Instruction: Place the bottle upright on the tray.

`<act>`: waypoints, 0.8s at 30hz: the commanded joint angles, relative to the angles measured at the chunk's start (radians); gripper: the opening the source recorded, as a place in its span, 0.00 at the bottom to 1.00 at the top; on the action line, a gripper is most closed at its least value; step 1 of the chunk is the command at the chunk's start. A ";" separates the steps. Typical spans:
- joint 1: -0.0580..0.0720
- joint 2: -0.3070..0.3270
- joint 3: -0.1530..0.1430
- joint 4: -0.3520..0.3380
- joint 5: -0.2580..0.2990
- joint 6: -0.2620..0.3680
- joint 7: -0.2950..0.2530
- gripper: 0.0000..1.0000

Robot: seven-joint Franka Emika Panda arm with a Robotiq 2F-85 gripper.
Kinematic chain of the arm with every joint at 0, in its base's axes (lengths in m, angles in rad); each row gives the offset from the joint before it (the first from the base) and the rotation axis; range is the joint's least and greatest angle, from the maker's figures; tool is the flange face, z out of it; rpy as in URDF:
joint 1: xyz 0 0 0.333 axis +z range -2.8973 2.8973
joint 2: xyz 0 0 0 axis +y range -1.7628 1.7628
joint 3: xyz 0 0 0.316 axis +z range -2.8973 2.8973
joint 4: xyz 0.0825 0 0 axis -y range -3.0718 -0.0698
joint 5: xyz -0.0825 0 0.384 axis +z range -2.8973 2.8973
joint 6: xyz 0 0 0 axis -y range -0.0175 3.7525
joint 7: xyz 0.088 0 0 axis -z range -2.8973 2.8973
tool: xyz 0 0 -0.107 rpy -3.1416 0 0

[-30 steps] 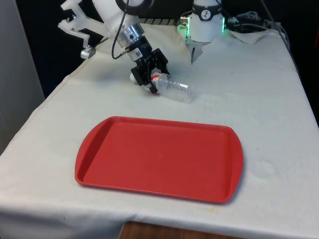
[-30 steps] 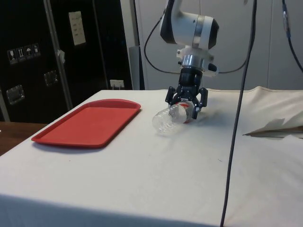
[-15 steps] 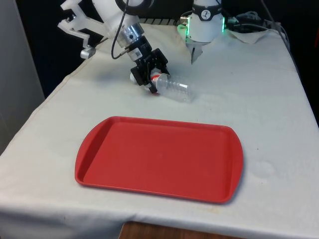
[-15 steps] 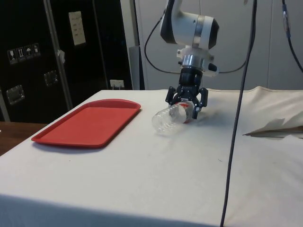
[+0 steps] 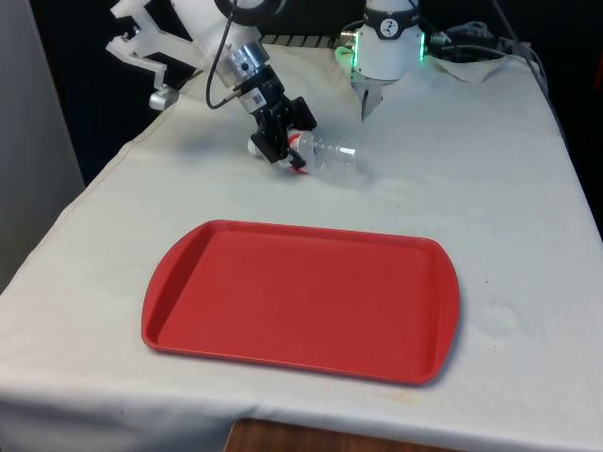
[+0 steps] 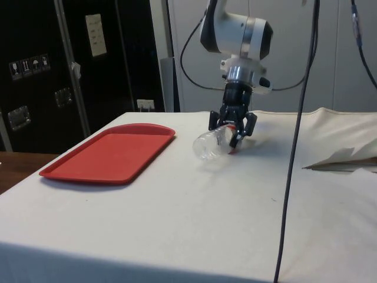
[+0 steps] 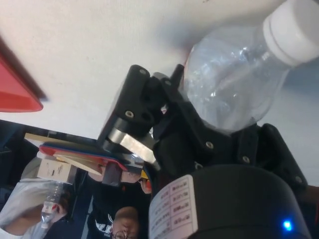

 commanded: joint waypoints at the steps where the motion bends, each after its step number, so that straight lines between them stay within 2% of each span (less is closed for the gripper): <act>1: 0.002 0.007 0.003 0.001 0.006 0.008 -0.003 0.41; 4: 0.000 -0.001 -0.002 0.000 0.000 -0.001 0.000 0.36; 6: 0.004 0.003 -0.001 0.002 0.000 0.004 0.002 0.33; 11: 0.011 -0.010 -0.010 0.004 -0.026 0.000 0.027 0.33; 12: 0.004 -0.003 -0.004 0.005 -0.009 -0.001 0.009 0.33; 13: 0.012 -0.013 -0.011 0.006 -0.034 0.000 0.034 0.33; 14: 0.014 -0.019 -0.012 0.008 -0.050 0.000 0.048 0.33; 18: 0.014 -0.030 -0.012 0.012 -0.082 0.001 0.075 0.33; 19: 0.007 -0.026 -0.007 0.014 -0.068 -0.002 0.061 0.33; 20: 0.015 -0.032 -0.012 0.013 -0.090 0.001 0.082 0.33; 24: 0.016 -0.045 -0.013 0.020 -0.128 0.000 0.113 0.33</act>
